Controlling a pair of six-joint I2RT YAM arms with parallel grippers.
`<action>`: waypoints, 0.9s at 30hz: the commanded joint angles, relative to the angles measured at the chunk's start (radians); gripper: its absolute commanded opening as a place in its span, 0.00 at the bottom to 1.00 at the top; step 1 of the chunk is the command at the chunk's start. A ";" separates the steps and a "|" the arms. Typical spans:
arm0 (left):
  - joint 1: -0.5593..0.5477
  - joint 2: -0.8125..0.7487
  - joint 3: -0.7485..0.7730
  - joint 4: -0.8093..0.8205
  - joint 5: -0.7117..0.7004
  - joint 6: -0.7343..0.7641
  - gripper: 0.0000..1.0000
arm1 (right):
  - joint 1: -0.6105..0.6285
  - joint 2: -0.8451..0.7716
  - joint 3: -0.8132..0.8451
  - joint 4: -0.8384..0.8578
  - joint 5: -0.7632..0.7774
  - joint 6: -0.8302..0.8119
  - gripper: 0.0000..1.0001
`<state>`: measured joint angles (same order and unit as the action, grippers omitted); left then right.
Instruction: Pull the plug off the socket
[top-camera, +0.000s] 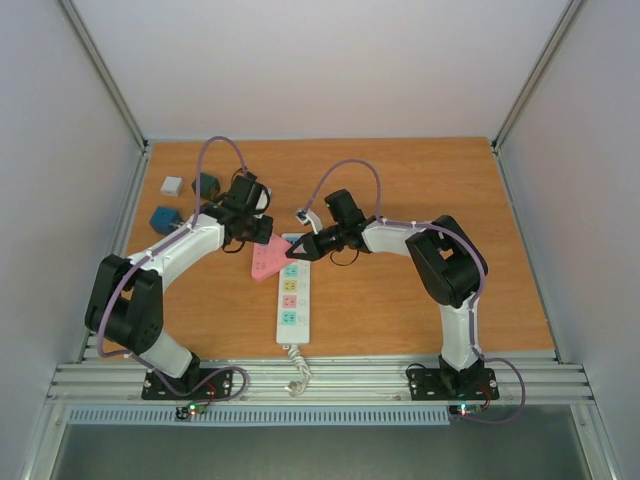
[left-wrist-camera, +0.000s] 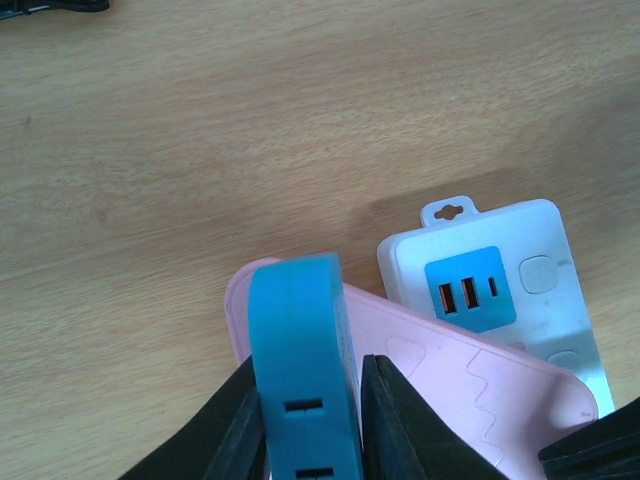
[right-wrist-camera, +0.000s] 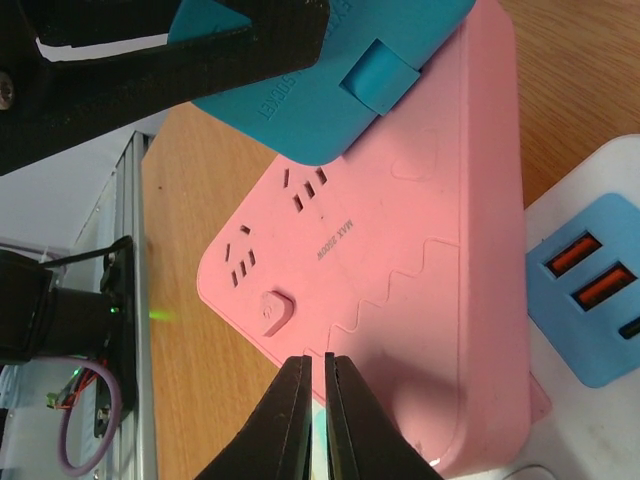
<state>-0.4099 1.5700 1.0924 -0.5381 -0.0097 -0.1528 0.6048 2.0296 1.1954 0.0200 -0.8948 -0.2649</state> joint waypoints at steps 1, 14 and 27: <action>-0.001 -0.025 0.038 0.004 0.003 -0.015 0.25 | 0.001 0.085 -0.044 -0.129 0.128 0.011 0.07; 0.015 -0.055 0.065 -0.031 0.127 -0.071 0.17 | 0.000 0.109 -0.048 -0.129 0.199 0.018 0.05; 0.122 -0.072 0.055 -0.058 0.249 -0.118 0.03 | 0.001 0.123 -0.045 -0.138 0.224 0.022 0.04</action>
<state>-0.3187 1.5620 1.1145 -0.5838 0.1604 -0.2539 0.6083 2.0502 1.2030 0.0616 -0.8803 -0.2440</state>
